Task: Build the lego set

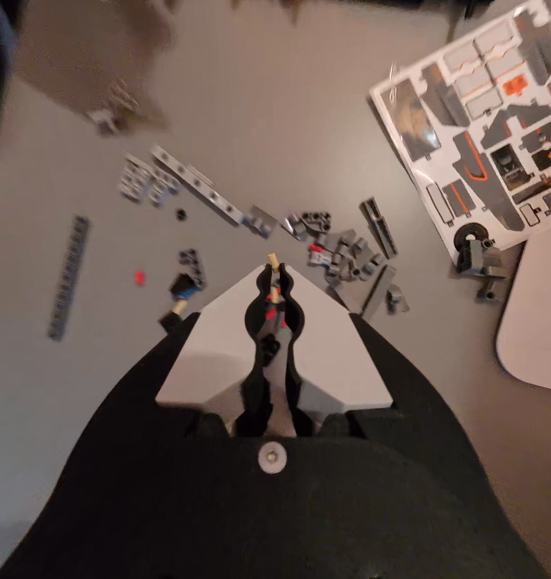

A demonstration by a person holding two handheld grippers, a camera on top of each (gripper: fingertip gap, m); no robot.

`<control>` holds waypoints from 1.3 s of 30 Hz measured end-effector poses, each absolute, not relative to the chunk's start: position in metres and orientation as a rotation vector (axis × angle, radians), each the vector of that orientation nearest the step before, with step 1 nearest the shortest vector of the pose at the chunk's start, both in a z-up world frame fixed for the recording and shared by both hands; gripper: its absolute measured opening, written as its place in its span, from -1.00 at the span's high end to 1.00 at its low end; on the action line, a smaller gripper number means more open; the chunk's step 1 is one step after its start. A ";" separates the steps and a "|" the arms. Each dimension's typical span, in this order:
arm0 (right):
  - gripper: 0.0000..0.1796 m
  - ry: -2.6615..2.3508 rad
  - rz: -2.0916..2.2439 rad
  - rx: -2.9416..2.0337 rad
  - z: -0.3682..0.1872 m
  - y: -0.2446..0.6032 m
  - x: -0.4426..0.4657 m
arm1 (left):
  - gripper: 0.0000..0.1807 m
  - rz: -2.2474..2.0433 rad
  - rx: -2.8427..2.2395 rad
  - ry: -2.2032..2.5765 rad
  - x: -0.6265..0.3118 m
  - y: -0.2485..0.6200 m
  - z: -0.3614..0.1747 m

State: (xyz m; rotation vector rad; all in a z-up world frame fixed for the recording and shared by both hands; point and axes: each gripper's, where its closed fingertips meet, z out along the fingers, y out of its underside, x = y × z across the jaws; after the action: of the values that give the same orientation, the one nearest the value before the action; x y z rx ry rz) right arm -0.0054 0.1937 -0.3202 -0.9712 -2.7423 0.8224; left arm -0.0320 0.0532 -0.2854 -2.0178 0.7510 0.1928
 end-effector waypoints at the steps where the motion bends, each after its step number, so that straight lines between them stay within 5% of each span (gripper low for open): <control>1: 0.98 -2.724 0.910 -1.006 -0.310 0.185 -0.002 | 0.66 0.221 -1.968 0.763 -0.028 0.063 -0.278; 11: 0.98 -2.749 1.296 -1.061 -0.253 0.129 0.036 | 0.66 0.423 -1.690 0.949 0.034 0.124 -0.249; 20: 0.98 -2.810 1.314 -1.041 -0.243 0.116 0.046 | 0.88 0.539 -1.612 1.010 0.046 0.128 -0.242; 39: 0.96 -2.456 1.590 -1.308 -0.219 0.125 0.029 | 0.98 0.590 -1.601 0.860 0.030 0.136 -0.220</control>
State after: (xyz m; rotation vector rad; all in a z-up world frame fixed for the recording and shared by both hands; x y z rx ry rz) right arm 0.0287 0.1251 -0.2188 -1.3082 -2.4557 1.5897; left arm 0.0304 0.1363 -0.2204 -1.6012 0.8602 0.5898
